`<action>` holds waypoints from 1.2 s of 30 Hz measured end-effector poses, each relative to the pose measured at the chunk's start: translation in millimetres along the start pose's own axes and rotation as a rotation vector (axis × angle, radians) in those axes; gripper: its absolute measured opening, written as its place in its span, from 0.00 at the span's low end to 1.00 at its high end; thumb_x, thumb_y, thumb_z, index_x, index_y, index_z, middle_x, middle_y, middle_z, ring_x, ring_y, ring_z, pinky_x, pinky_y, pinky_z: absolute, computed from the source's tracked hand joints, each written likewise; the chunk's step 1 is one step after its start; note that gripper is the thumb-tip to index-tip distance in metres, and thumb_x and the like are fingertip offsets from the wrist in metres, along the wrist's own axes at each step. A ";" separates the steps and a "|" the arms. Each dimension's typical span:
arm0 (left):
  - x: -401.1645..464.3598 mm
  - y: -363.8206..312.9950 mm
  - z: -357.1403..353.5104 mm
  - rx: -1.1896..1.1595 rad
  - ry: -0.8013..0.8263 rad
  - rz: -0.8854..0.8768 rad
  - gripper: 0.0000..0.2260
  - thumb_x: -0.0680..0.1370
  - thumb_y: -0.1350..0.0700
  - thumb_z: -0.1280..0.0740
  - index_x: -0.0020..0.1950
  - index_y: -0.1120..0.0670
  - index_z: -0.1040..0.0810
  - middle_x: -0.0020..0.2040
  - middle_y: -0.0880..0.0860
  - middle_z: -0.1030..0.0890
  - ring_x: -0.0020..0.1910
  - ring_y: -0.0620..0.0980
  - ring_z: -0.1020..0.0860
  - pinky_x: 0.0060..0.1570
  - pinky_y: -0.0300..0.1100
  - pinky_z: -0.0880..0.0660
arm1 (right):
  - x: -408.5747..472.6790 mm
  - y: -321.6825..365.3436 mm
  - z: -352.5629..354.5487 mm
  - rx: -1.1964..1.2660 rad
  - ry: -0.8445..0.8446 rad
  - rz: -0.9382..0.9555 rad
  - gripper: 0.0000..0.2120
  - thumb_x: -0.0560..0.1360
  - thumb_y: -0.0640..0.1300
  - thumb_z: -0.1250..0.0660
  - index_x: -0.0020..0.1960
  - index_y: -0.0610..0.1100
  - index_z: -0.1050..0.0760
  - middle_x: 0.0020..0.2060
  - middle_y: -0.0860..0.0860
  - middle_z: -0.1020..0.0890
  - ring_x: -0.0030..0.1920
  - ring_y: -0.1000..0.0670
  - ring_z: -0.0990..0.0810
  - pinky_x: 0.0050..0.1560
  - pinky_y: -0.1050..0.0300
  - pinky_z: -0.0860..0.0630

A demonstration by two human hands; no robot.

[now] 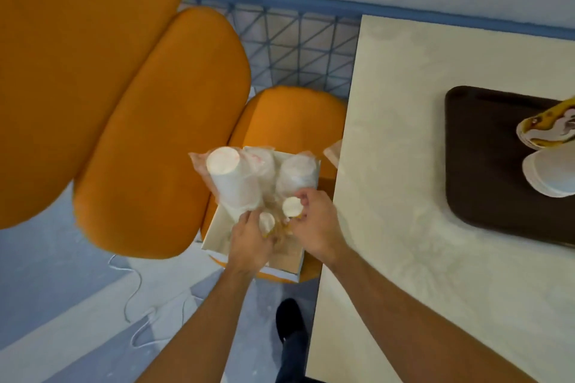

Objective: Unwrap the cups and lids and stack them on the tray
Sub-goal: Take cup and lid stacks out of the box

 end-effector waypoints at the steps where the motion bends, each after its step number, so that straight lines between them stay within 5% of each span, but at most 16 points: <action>1: 8.7 8.7 -3.4 -0.018 0.039 0.022 0.28 0.73 0.50 0.25 0.71 0.52 0.30 0.68 0.53 0.26 0.67 0.57 0.27 0.66 0.51 0.30 | 11.5 0.5 -7.1 -0.061 0.022 -0.012 0.24 0.73 0.37 0.27 0.67 0.44 0.28 0.59 0.48 0.27 0.59 0.46 0.24 0.59 0.55 0.25; 6: 31.0 34.9 -26.1 -0.101 0.165 0.013 0.30 0.72 0.49 0.24 0.71 0.49 0.31 0.66 0.49 0.23 0.63 0.52 0.24 0.57 0.40 0.30 | 56.1 -10.0 -42.2 -0.286 0.150 -0.106 0.34 0.73 0.42 0.25 0.75 0.44 0.36 0.69 0.43 0.32 0.69 0.41 0.30 0.67 0.50 0.28; 13: 60.6 51.3 -53.7 -0.102 0.361 -0.019 0.31 0.65 0.45 0.21 0.66 0.43 0.26 0.62 0.45 0.21 0.62 0.48 0.24 0.64 0.48 0.27 | 83.0 -46.6 -73.6 -0.665 0.181 -0.086 0.27 0.75 0.40 0.30 0.71 0.49 0.34 0.70 0.47 0.30 0.72 0.44 0.34 0.67 0.47 0.33; 20: 71.7 65.5 -75.1 -0.120 0.546 -0.011 0.40 0.59 0.50 0.15 0.68 0.45 0.28 0.61 0.43 0.21 0.60 0.46 0.24 0.60 0.42 0.28 | 91.7 -54.9 -75.4 -0.913 0.182 -0.045 0.17 0.80 0.43 0.35 0.66 0.54 0.32 0.60 0.51 0.22 0.60 0.47 0.25 0.62 0.44 0.37; 24: 70.4 64.4 -70.5 -0.138 0.554 0.020 0.34 0.67 0.55 0.19 0.70 0.49 0.30 0.57 0.43 0.26 0.60 0.45 0.26 0.54 0.35 0.34 | 91.7 -50.9 -72.6 -0.859 0.171 -0.045 0.19 0.77 0.50 0.29 0.65 0.56 0.32 0.59 0.52 0.22 0.60 0.47 0.25 0.62 0.45 0.38; 30: 67.1 71.3 -57.8 -0.256 0.548 0.090 0.32 0.69 0.55 0.21 0.65 0.43 0.35 0.60 0.42 0.26 0.58 0.42 0.29 0.61 0.37 0.34 | 90.3 -38.3 -58.6 -0.613 0.135 -0.090 0.29 0.70 0.55 0.23 0.67 0.52 0.29 0.61 0.49 0.21 0.64 0.44 0.24 0.64 0.46 0.29; 36: 54.0 61.2 -53.3 -0.471 0.691 0.134 0.32 0.66 0.58 0.19 0.66 0.46 0.28 0.59 0.44 0.20 0.61 0.46 0.23 0.63 0.42 0.26 | 87.8 -28.3 -39.7 -0.243 0.075 -0.120 0.24 0.63 0.49 0.18 0.58 0.49 0.19 0.50 0.52 0.15 0.53 0.50 0.17 0.54 0.52 0.19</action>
Point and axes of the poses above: each hand's wrist, its own x-axis towards the middle knuckle, its own z-axis out of the back of the hand, y = z × x, the point moved 8 cm from there along x, towards the middle knuckle
